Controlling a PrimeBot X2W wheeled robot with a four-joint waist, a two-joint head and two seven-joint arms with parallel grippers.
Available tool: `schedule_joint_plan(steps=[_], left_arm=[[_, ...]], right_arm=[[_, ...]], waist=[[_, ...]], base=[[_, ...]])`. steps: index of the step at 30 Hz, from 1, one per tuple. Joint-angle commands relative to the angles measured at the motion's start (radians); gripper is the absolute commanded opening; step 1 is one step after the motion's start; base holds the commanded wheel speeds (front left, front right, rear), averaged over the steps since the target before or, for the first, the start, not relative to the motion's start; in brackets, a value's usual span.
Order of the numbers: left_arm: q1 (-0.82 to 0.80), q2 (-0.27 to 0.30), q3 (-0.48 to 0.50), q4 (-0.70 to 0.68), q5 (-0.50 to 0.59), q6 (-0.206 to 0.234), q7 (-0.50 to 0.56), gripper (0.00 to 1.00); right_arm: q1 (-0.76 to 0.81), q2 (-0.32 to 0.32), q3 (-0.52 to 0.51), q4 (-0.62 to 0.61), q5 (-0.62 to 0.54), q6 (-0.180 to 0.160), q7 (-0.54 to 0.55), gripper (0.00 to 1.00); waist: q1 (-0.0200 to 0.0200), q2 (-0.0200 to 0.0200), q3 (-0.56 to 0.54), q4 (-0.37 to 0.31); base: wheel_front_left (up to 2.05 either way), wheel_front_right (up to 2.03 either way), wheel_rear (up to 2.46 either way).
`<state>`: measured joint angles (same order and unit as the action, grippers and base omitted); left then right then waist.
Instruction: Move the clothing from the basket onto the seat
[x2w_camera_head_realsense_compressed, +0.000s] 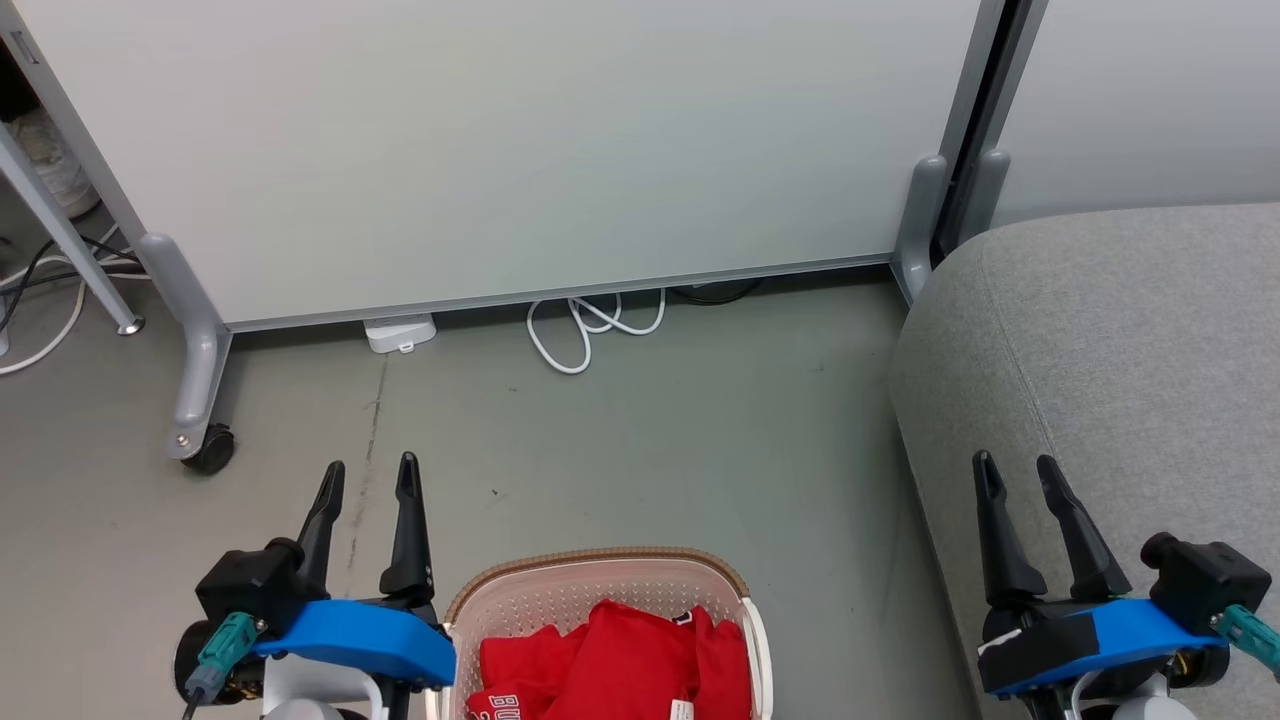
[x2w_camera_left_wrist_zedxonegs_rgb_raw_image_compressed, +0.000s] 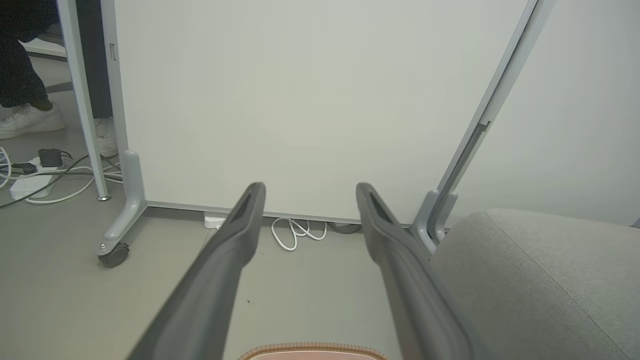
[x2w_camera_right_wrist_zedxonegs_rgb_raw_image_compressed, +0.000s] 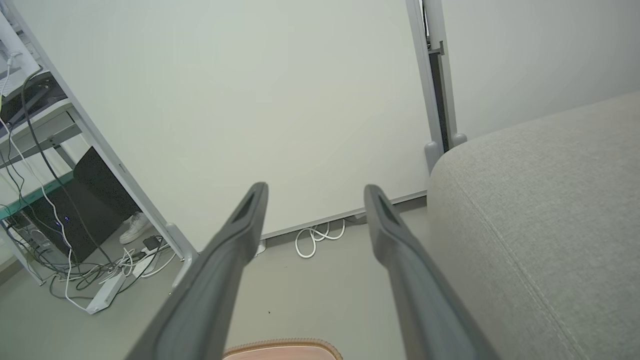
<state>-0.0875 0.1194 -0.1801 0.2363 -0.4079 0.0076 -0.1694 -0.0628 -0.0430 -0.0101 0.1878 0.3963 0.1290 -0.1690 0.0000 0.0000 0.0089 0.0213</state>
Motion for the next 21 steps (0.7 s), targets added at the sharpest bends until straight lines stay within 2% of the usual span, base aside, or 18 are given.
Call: schedule_joint_plan(steps=[1, 21], left_arm=[[-0.021, 0.006, -0.007, -0.008, 0.025, -0.008, -0.01, 1.0], [-0.019, 0.001, -0.028, 0.011, 0.2, -0.039, -0.054, 1.0]], right_arm=[[-0.014, -0.008, 0.002, -0.01, -0.028, 0.002, -0.011, 1.0], [-0.011, -0.009, 0.009, -0.004, -0.214, 0.002, -0.054, 1.0]], waist=[[0.0, 0.0, 0.0, 0.0], [0.0, 0.0, -0.001, 0.006]], base=[[0.0, 0.0, 0.0], [0.0, 0.0, 0.0]])
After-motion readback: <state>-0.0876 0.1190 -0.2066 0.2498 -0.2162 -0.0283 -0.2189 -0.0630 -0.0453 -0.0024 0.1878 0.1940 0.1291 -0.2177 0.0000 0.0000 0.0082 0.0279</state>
